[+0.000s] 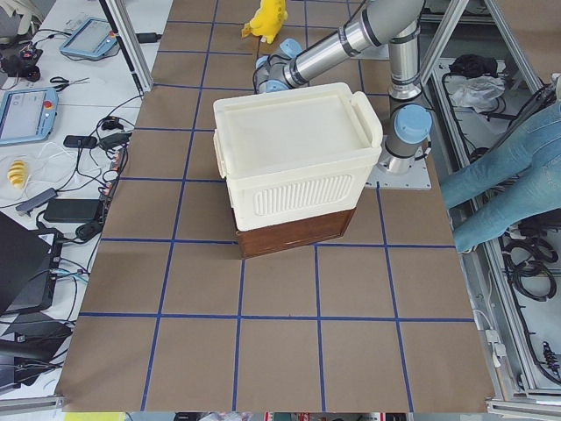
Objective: Pull drawer sideways
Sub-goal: 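Lower the left gripper onto the white handle and close on it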
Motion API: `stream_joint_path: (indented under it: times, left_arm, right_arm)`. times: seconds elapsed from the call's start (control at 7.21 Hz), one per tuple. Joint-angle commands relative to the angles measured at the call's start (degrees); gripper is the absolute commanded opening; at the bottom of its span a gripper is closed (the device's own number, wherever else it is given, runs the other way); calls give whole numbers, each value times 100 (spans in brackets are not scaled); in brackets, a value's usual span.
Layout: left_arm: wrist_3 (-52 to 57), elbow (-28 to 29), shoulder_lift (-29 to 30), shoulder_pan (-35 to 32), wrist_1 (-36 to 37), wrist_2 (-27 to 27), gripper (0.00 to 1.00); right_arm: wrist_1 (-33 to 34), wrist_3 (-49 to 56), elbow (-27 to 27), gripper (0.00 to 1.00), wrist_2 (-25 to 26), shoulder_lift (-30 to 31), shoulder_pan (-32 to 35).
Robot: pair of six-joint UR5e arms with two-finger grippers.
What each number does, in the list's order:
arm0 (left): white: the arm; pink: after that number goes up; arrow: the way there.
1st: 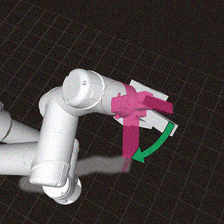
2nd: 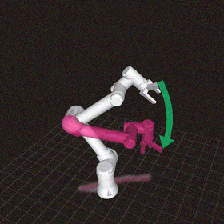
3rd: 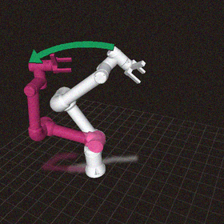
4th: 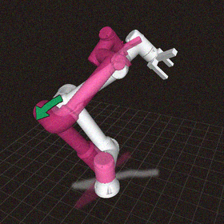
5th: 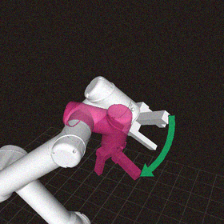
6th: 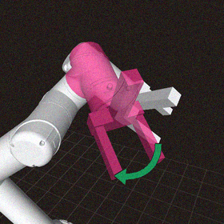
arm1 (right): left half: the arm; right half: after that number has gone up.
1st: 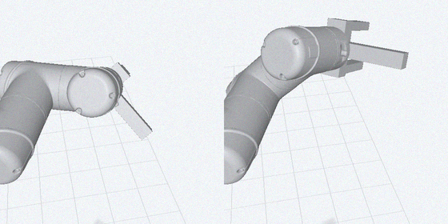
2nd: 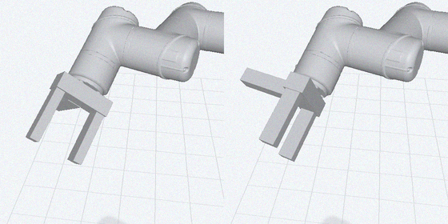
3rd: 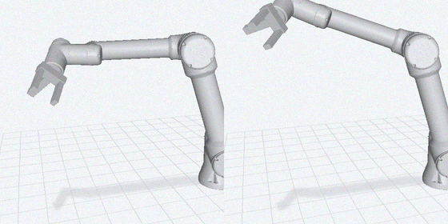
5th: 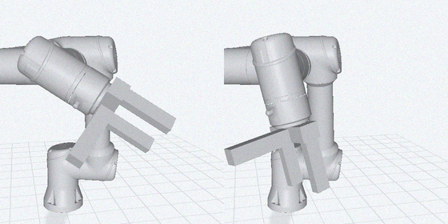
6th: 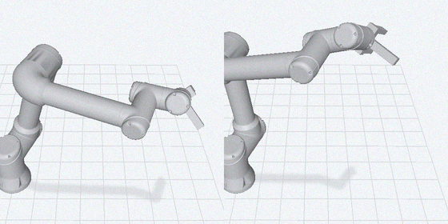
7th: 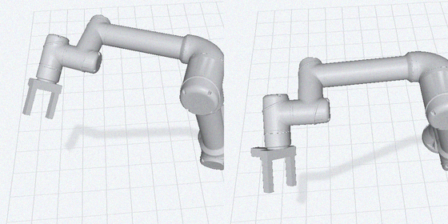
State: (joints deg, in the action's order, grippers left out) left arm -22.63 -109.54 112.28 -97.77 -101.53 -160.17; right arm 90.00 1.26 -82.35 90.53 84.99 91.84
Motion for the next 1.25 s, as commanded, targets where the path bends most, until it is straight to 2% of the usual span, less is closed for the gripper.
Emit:
stream_joint_path:
  times: [0.0,0.28,0.42,0.69,1.11]
  left_arm:
    - [-179,-41,39,151,-7,-284,100]
    - [-216,-77,39,179,-7,-304,97]
    - [-216,-77,48,179,-7,-304,86]
    - [-216,-85,48,179,-7,-304,53]
    - [-216,-94,66,179,-7,-304,47]
  right_arm:
    - [0,6,0,100,0,0,0]
    - [0,-3,0,100,0,0,0]
    - [0,-3,0,100,0,0,0]
    - [0,-3,0,100,0,0,0]
    - [0,-3,0,100,0,0,0]
